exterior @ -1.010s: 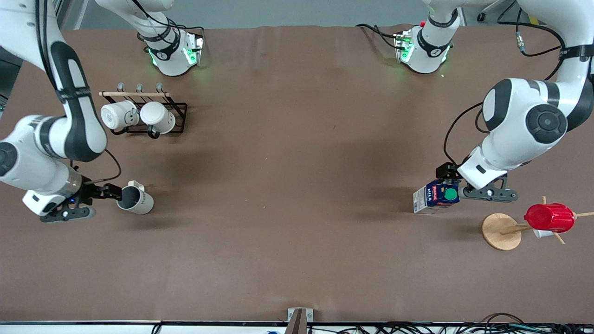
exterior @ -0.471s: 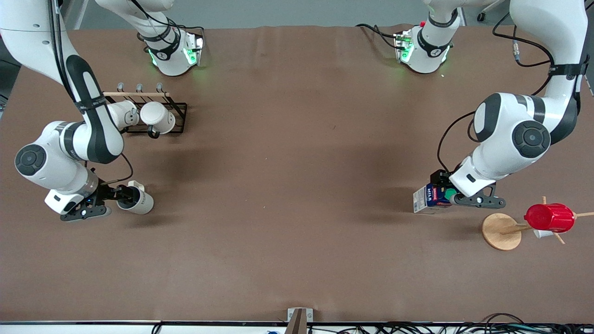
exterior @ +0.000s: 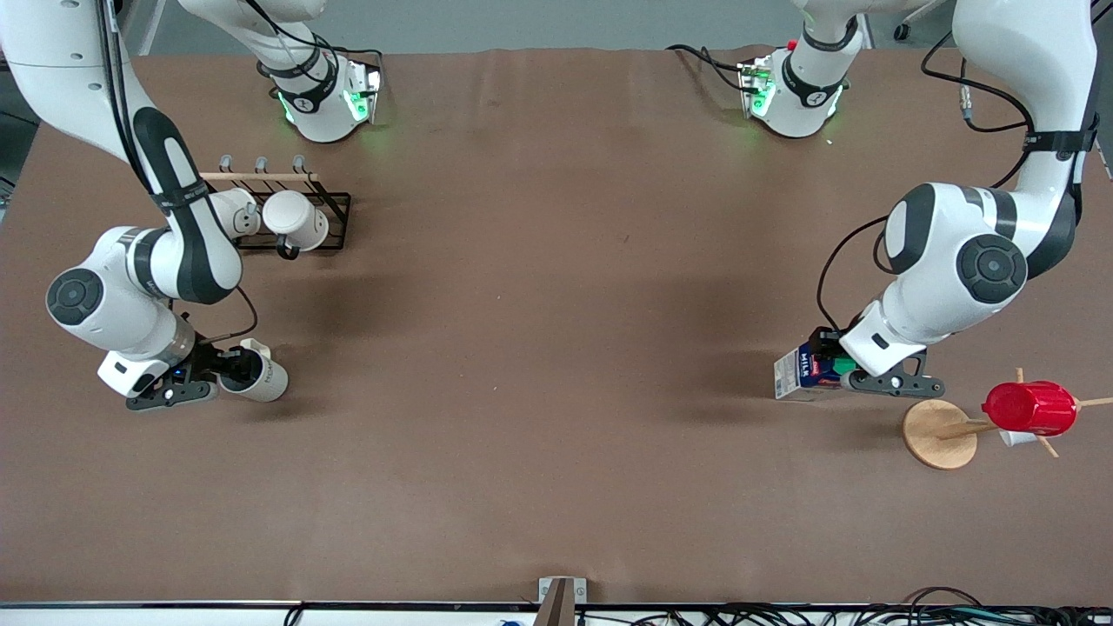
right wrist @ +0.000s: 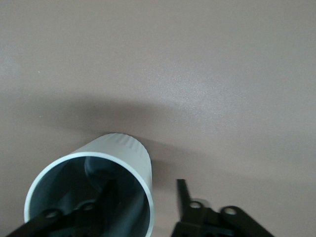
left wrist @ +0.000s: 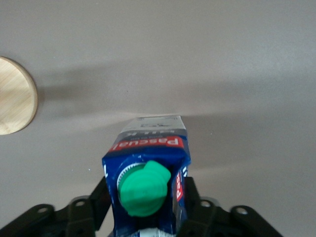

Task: Place cup and milk on table
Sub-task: 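Grasp the grey mug with the right gripper while the left gripper grasps the carton, then carry the mug and carton toward the table centre with both grippers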

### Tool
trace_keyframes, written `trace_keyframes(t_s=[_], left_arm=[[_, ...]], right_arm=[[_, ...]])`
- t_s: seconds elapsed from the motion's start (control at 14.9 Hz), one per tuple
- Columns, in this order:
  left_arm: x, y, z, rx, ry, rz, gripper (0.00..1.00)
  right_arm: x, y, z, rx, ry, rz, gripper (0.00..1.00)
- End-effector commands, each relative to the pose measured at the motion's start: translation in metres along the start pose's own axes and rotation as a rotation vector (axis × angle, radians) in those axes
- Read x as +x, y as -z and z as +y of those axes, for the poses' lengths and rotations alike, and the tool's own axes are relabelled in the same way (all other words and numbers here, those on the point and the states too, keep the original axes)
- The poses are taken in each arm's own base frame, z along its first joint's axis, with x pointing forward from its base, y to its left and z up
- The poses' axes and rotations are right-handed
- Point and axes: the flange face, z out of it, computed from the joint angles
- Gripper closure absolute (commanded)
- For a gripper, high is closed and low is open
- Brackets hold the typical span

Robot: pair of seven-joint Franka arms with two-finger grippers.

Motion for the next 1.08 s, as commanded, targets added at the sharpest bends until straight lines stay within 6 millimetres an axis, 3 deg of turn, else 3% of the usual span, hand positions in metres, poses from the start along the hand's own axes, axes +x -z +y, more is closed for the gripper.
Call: trace_keyframes(t_s=[0.0, 0.2, 0.4, 0.61, 0.81, 1.01], left_arm=[[0.009, 0.000, 0.002, 0.010, 0.022, 0.012, 0.53], [0.007, 0.003, 0.004, 0.013, 0.038, 0.010, 0.61], [0.006, 0.016, 0.003, 0.016, 0.048, 0.018, 0.66], [0.011, 0.035, 0.010, 0.013, 0.064, 0.036, 0.67], [0.022, 0.068, 0.027, 0.015, 0.065, 0.018, 0.67], [0.025, 0.076, 0.069, 0.002, 0.127, 0.014, 0.67]], right_arm=[[-0.001, 0.004, -0.003, 0.000, -0.030, 0.007, 1.00], [0.005, 0.016, -0.005, 0.003, -0.133, 0.009, 1.00], [0.026, 0.057, -0.033, 0.020, -0.220, -0.053, 1.00], [0.063, 0.101, -0.109, 0.050, -0.277, -0.033, 1.00], [0.091, 0.147, -0.208, 0.107, -0.360, -0.008, 1.00], [0.096, 0.140, -0.313, 0.119, -0.346, -0.010, 1.00]])
